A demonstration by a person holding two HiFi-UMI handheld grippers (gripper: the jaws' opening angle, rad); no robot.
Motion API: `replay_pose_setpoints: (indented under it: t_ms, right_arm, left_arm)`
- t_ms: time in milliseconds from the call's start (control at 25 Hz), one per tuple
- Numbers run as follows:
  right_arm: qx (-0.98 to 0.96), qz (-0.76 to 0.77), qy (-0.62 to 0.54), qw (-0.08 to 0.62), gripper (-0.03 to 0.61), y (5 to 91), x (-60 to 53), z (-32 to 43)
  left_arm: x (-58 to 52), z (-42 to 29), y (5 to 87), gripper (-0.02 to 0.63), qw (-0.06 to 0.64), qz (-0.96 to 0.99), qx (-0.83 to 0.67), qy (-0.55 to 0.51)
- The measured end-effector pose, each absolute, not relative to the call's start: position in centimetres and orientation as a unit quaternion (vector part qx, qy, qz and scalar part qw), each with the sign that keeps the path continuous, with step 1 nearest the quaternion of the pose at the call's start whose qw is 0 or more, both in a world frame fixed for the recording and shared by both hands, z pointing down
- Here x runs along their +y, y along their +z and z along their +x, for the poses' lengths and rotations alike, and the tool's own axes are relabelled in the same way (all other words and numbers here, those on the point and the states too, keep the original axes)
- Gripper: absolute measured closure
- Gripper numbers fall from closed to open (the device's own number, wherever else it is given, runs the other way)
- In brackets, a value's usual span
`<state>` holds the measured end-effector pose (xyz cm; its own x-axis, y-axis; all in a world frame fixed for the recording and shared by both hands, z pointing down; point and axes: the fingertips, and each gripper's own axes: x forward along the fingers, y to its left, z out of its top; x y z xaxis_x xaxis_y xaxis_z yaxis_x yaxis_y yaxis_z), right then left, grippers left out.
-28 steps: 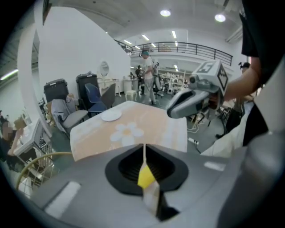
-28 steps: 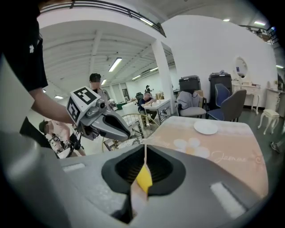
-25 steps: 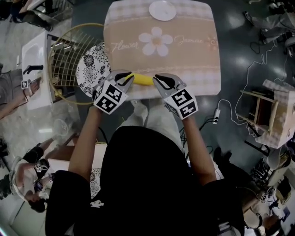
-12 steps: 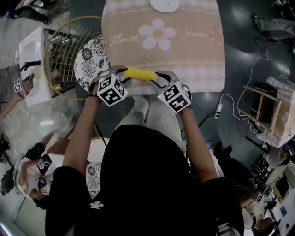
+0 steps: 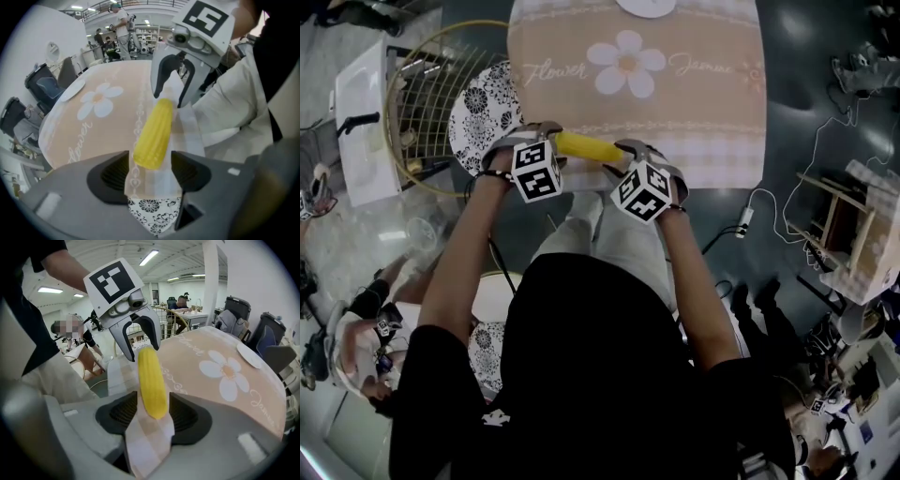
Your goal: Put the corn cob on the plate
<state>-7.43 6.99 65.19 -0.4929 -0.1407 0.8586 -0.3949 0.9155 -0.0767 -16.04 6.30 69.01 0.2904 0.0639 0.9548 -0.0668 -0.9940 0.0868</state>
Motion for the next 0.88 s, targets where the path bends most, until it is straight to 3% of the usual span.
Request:
replay_pose_setpoints:
  t_ms: [880]
  right_arm:
    - [-0.838,0.112,0.108,0.523,0.347,69.2,6.8,-8.2]
  left_arm:
    - [6.4,-15.6,72.0,0.330,0.053,0.787,0.051,0.612]
